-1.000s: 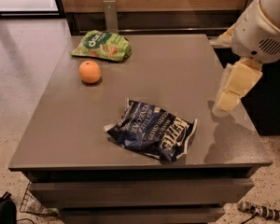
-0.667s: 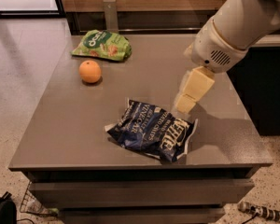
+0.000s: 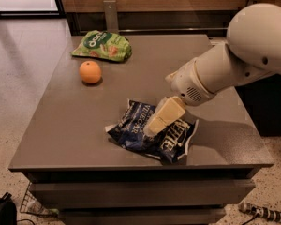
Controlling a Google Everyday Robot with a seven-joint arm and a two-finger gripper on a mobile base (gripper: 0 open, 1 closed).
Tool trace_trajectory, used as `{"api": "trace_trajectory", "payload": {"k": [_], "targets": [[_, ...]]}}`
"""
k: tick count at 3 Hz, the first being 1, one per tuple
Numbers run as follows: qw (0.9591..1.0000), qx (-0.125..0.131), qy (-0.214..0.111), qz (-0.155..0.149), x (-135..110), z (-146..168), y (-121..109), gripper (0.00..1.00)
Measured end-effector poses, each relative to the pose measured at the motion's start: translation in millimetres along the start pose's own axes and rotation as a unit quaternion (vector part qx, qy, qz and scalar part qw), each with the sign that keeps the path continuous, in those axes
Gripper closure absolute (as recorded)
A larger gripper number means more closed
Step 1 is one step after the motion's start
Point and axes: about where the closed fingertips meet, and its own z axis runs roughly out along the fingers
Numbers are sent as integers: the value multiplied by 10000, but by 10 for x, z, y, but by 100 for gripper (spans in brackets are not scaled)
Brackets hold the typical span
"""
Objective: Move blue chip bag near green rice chip bag
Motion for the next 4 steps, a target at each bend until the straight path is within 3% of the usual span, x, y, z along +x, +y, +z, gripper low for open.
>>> {"api": "trace_trajectory", "payload": {"k": [1,2,3,4], "targets": [[9996,74,-254,67,167,378,239,3],[9996,56,-273,6,286,599,421,33],[9996,56,-273,5,213,516,421,65],[9996,56,-273,5,161,455,421,88]]}}
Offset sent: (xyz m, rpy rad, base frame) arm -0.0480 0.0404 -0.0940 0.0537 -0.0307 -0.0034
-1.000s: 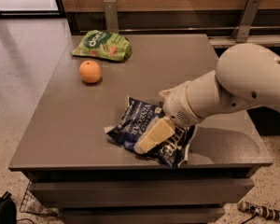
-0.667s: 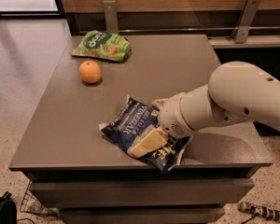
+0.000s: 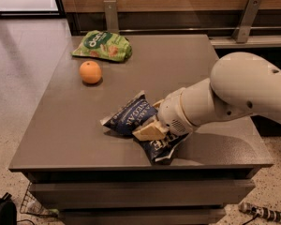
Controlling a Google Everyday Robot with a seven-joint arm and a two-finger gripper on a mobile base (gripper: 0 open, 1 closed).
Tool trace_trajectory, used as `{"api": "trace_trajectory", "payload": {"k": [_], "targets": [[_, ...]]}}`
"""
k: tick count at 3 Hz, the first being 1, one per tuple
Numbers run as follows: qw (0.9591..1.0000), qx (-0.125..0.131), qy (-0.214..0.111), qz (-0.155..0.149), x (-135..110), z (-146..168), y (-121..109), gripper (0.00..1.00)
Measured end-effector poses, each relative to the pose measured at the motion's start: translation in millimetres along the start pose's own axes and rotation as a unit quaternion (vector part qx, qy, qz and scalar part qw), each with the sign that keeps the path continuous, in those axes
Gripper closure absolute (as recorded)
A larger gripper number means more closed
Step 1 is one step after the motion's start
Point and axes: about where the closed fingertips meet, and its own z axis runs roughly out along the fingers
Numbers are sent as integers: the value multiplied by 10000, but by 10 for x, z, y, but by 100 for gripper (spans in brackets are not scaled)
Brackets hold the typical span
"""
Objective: Move blue chip bag near green rice chip bag
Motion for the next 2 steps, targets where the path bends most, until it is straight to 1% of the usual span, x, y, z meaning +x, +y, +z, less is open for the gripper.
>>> {"api": "trace_trajectory", "payload": {"k": [1,2], "targets": [[10000,-1,0,-1,-18,-17,1,100],[10000,1,-1,-3,-20,-19,-4,100]]}}
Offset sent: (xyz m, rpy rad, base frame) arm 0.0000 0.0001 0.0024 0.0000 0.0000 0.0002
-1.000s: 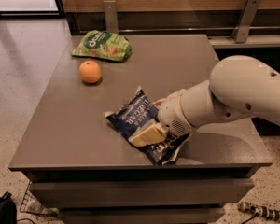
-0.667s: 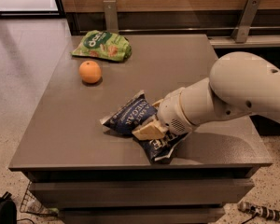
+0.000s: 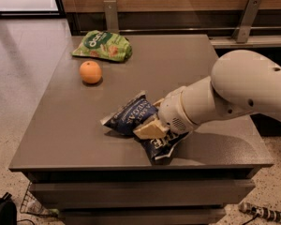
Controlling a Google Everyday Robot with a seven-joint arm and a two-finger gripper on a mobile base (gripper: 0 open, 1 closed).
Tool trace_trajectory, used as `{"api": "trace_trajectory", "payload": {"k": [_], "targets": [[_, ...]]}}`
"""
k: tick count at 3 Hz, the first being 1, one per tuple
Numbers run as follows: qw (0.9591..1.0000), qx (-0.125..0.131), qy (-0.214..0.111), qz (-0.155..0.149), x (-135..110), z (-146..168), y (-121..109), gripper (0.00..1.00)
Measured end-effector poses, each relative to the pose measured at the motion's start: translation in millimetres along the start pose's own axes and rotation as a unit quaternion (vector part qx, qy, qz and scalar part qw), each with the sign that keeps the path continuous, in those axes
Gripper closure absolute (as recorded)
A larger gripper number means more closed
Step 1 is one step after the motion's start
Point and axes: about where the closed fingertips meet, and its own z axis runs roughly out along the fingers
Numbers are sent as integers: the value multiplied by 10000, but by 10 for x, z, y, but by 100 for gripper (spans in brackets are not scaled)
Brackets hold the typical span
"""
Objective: Move blue chip bag near green rice chip bag
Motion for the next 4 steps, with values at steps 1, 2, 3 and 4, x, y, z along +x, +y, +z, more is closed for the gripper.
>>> {"api": "trace_trajectory", "payload": {"k": [1,2,3,4], "targets": [[9998,103,-58,-152,-132,-116,-376,100],[9990,313,-16,-328,-340,-343,-925,100],[9955,819,4,-470,-674,-675,-1648,100],[9913,1219,112,-491,-850,-780,-2169,100]]}}
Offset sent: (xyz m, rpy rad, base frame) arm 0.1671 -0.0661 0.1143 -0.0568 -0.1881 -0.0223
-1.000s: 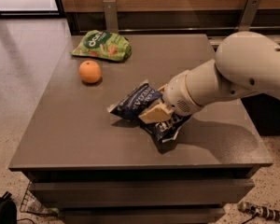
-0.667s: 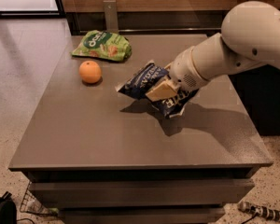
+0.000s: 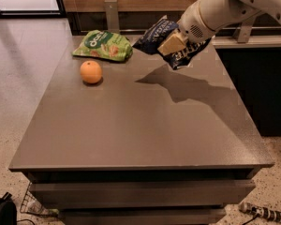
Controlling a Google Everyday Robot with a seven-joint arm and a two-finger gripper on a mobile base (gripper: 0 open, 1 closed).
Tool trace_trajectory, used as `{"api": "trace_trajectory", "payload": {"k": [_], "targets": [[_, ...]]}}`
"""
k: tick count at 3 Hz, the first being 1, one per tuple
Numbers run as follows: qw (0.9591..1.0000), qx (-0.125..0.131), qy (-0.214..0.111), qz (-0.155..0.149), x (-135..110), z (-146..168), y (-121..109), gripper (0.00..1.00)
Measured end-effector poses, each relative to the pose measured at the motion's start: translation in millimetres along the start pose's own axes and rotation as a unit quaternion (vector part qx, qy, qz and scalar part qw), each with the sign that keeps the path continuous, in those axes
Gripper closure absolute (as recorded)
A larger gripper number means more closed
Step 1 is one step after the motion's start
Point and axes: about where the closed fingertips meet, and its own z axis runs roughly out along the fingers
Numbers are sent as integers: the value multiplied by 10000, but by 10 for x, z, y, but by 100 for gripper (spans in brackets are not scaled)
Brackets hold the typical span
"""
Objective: Move blue chip bag near green rice chip bag
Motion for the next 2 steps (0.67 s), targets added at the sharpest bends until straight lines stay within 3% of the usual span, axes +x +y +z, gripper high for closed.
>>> {"api": "trace_trajectory", "payload": {"k": [1,2], "targets": [[9983,547,55,188,-48,290,-772,100],[9961,789,-30,391,-13,515,-1215,100]]}}
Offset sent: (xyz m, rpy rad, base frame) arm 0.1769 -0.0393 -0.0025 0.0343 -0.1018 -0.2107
